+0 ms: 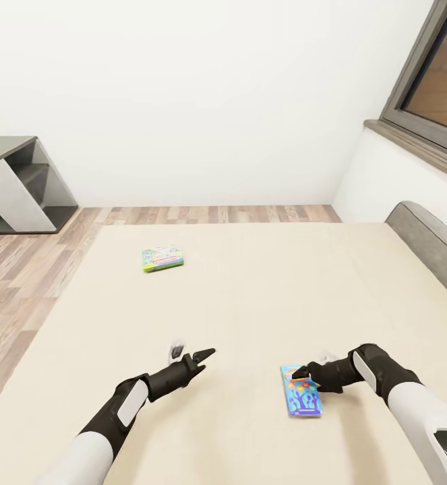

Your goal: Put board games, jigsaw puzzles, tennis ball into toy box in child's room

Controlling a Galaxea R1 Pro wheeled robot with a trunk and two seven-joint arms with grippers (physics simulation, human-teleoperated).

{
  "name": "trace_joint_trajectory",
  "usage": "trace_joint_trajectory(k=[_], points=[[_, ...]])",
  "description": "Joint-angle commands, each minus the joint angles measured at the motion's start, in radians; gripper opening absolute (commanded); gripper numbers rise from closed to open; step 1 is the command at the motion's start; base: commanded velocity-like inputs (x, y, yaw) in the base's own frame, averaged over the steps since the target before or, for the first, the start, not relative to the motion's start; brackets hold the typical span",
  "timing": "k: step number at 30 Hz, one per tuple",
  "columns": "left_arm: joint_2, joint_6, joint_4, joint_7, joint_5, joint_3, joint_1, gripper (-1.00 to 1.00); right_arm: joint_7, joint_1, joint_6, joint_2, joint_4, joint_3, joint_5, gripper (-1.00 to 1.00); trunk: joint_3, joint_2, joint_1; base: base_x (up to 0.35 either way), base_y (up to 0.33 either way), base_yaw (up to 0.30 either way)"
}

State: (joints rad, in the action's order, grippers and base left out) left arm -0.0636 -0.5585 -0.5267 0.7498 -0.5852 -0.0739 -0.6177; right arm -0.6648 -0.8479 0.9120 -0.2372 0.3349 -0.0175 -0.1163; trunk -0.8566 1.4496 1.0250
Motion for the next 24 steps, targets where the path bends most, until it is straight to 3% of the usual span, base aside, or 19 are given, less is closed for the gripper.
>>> trace_joint_trajectory(k=[1, 10, 24], points=[[-0.001, -0.007, 0.001, 0.002, -0.002, -0.004, -0.001, 1.00, 0.003, 0.000, 0.008, -0.001, 0.001, -0.002, -0.011, 1.00, -0.001, 0.000, 0.000, 0.000, 0.278, 0.000], [-0.001, -0.007, 0.001, 0.002, -0.002, -0.004, -0.001, 1.00, 0.003, 0.000, 0.008, -0.001, 0.001, -0.001, -0.011, 1.00, -0.001, 0.000, 0.000, 0.000, 0.220, 0.000], [-0.001, -0.006, 0.001, 0.002, -0.002, -0.004, -0.001, 1.00, 0.002, 0.000, 0.008, -0.001, 0.001, -0.001, -0.011, 1.00, -0.001, 0.000, 0.000, 0.000, 0.044, 0.000]])
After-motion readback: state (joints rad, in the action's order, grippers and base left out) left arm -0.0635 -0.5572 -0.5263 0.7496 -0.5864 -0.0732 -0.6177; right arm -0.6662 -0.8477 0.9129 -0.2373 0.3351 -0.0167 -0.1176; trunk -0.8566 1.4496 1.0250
